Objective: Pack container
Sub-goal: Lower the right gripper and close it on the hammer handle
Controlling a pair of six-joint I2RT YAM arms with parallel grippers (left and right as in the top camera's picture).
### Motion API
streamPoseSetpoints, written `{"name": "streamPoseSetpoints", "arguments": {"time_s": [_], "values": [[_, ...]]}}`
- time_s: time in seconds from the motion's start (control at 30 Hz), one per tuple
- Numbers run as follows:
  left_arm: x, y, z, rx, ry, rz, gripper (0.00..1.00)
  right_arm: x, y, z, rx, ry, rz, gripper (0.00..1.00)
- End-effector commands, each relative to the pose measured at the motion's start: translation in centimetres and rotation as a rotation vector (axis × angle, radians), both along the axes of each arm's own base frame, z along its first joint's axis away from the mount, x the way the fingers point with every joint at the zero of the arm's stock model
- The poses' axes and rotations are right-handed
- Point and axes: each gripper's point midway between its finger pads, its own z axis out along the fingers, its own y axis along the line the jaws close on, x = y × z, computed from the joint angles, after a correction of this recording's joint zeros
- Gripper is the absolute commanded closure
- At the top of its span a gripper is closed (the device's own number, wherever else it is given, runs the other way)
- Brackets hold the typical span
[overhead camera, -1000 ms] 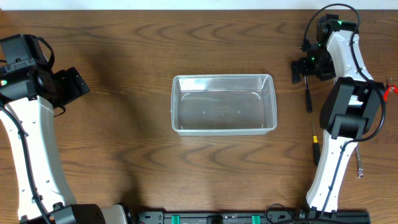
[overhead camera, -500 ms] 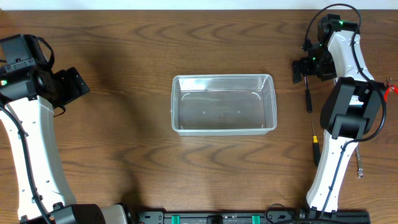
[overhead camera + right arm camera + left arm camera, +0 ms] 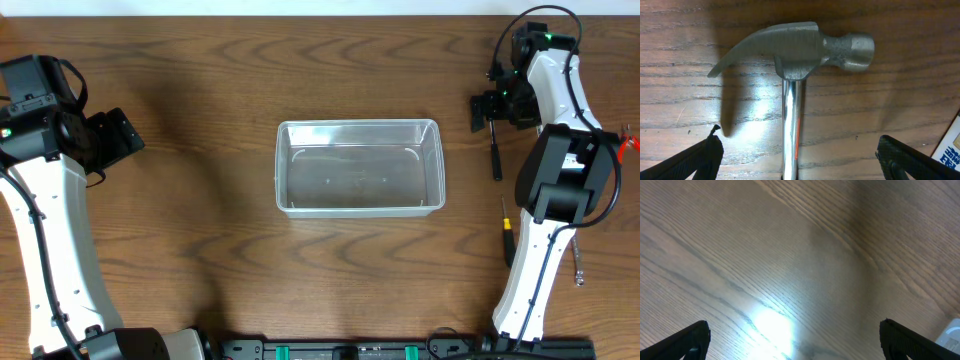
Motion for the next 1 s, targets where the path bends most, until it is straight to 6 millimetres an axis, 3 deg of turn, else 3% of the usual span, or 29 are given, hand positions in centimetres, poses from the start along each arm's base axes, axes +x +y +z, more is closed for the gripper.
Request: {"name": "streamPoseSetpoints", "arguments": {"time_s": [0.0,0.97], "values": [[0.05,0.25,0.83,0.017,-0.019,0.001,0.02,-0.29,-0.07,-0.66,0.010,0.014,-0.027,0.01],[0.05,0.25,0.83,0.017,-0.019,0.001,0.02,-0.61,0.00,-1.12,0.011,0.025,-0.042,0.01]]}}
